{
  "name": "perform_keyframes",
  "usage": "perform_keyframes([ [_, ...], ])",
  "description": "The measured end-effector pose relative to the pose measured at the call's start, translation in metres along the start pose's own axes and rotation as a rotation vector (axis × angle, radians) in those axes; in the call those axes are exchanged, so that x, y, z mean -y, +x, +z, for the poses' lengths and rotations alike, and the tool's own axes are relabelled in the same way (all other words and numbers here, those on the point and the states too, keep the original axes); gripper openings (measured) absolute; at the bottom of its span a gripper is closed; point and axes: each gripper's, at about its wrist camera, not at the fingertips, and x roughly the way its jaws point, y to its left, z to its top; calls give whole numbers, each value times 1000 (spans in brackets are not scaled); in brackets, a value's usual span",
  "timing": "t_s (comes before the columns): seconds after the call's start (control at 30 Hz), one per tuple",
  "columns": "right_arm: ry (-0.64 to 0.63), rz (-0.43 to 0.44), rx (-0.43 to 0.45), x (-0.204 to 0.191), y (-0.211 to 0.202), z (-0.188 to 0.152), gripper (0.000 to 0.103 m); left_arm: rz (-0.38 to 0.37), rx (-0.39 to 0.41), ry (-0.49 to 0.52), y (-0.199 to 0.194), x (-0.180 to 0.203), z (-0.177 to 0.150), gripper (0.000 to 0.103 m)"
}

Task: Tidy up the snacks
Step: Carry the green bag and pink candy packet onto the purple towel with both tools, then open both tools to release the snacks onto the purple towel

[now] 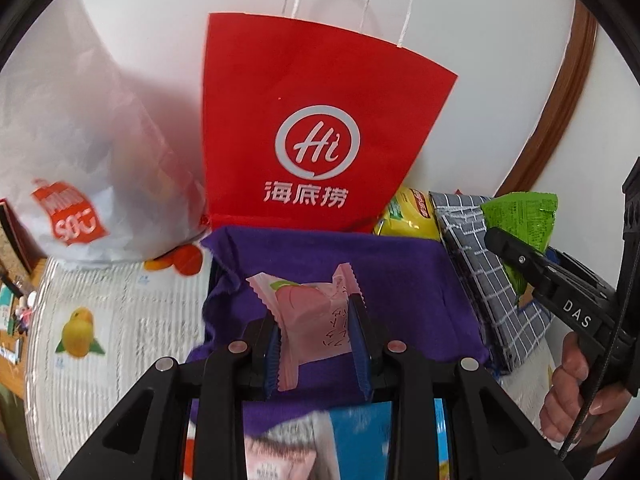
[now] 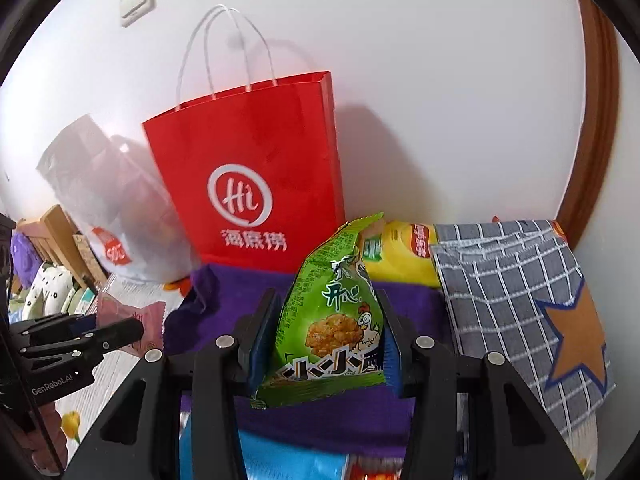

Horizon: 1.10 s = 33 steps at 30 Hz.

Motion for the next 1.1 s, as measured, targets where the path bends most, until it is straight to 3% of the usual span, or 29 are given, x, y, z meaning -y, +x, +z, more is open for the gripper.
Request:
perform_keyframes([
  [0.13,14,-8,-13,11,21,-1,46,-2,-12,13,24,-4,8,29],
  [0.3,23,-38,-123,27,65,-16,46,-14,-69,-32,64,-24,9,29],
  [0.53,-17,-53,-194,29,97,-33,46,-27,-174,-69,102,-39,-2,29],
  [0.8,-5,-58,-272,33,121,-46,46,-51,-208,-61,116,-34,-9,29],
  [1.1,7,-68,-295,38,127,-50,46,-46,-234,-49,123,-30,-12,29],
])
